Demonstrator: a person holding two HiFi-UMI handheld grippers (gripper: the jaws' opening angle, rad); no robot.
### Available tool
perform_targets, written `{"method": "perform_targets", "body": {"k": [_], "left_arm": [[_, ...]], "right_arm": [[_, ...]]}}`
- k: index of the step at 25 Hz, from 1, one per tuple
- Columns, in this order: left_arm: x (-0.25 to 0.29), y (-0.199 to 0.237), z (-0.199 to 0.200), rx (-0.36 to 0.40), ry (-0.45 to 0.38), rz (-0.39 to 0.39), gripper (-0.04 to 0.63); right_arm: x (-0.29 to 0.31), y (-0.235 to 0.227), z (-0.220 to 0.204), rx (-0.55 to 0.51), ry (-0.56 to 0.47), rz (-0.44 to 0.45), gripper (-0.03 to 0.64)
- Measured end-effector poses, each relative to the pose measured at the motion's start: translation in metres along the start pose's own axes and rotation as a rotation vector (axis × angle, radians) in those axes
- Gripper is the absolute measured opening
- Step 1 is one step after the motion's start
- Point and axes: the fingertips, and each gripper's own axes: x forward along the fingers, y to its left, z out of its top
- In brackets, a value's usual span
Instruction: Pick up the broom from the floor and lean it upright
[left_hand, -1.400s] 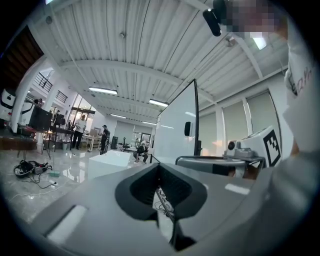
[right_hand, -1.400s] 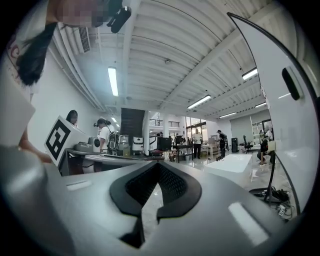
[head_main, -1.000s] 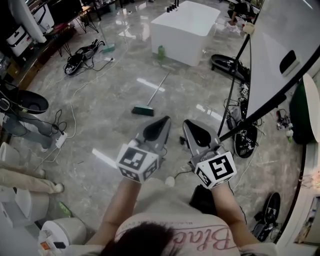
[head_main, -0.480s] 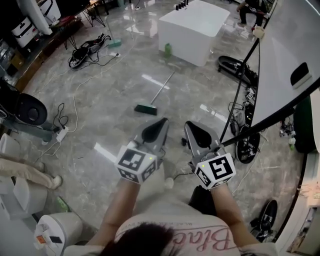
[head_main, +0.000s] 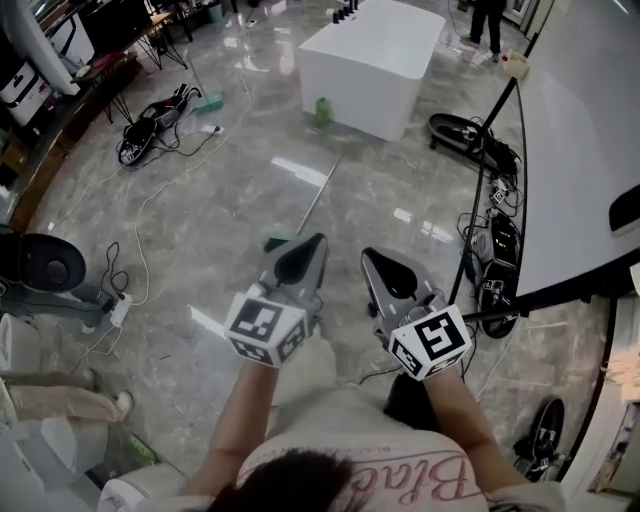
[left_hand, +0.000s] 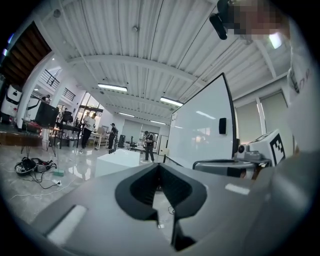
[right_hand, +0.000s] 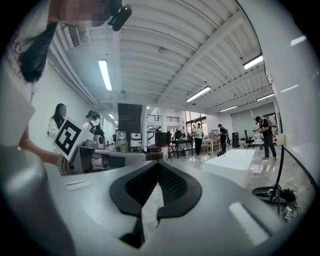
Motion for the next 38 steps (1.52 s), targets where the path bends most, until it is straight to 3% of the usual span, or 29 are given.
{"method": "perform_targets", "body": {"k": [7, 19, 23, 38], "left_arm": [[0.047, 0.073, 0.021, 0.01, 0.002, -0.024, 0.0], [0.111, 0.125, 0.007, -0.019, 0.088, -0.079, 0.0], [0.146, 0.136, 0.004, -0.014, 0.115, -0.094, 0.0], [0.306, 0.183, -0.021, 0.008, 0.196, -0.028, 0.0]], "right_arm": [[0.077, -0.036, 0.01, 0.016, 0.003, -0.047, 0.002], [0.14, -0.092, -0.001, 0.055, 0.065, -0.095, 0.002], [0.161, -0.126, -0.004, 0.075, 0.069, -0.098, 0.002], [0.241, -0.289, -0.02, 0.062, 0.146, -0.036, 0.002]]}}
